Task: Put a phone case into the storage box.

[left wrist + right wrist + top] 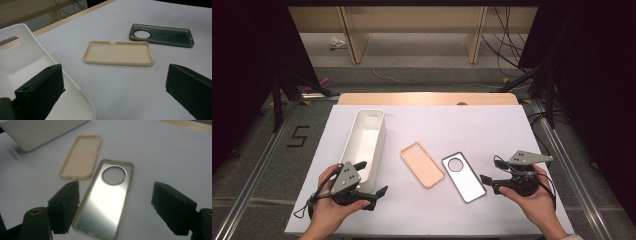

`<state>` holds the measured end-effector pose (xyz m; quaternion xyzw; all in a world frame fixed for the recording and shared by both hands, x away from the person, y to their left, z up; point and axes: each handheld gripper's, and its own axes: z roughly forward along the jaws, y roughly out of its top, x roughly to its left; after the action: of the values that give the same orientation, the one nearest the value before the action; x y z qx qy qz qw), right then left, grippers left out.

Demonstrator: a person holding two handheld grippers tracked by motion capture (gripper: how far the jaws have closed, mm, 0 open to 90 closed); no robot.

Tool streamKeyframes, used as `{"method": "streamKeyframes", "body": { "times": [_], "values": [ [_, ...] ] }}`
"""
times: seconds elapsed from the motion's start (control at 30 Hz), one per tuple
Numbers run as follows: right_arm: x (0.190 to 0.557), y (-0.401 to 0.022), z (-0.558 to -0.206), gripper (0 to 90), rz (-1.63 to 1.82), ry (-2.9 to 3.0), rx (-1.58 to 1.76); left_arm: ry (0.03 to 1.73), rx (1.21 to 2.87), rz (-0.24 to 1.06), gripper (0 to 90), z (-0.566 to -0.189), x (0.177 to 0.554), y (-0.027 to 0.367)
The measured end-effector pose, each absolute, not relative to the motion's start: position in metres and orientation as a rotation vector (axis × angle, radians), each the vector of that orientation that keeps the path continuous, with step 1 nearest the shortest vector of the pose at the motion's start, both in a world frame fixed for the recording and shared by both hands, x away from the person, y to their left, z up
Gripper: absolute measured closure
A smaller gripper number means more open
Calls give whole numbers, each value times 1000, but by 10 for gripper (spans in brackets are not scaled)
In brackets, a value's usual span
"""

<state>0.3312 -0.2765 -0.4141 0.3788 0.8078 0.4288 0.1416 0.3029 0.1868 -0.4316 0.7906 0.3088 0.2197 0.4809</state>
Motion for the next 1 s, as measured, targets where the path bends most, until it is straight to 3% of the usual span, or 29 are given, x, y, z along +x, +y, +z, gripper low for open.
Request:
{"method": "streamKeyframes", "body": {
  "times": [0.23, 0.37, 0.4, 0.43, 0.47, 0.5, 1.0],
  "values": [
    [333, -277, -416, 290, 1211, 2345, 1118, 749, 1928, 537, 13, -431, 303, 186],
    [339, -276, -420, 643, 1082, 2421, 1190, 749, 1927, 537, 14, -431, 303, 186],
    [342, -276, -422, 715, 1037, 2456, 1205, 748, 1929, 538, 15, -431, 303, 186],
    [342, -276, -422, 715, 1037, 2456, 1205, 748, 1929, 538, 15, -431, 303, 186],
    [349, -274, -427, 860, 936, 2511, 1264, 744, 1929, 538, 15, -431, 303, 185],
    [351, -274, -429, 900, 907, 2526, 1290, 742, 1930, 538, 15, -431, 303, 185],
    [370, -254, -454, 900, 462, 2708, 1366, 739, 1931, 538, 17, -431, 303, 184]
  ]
}}
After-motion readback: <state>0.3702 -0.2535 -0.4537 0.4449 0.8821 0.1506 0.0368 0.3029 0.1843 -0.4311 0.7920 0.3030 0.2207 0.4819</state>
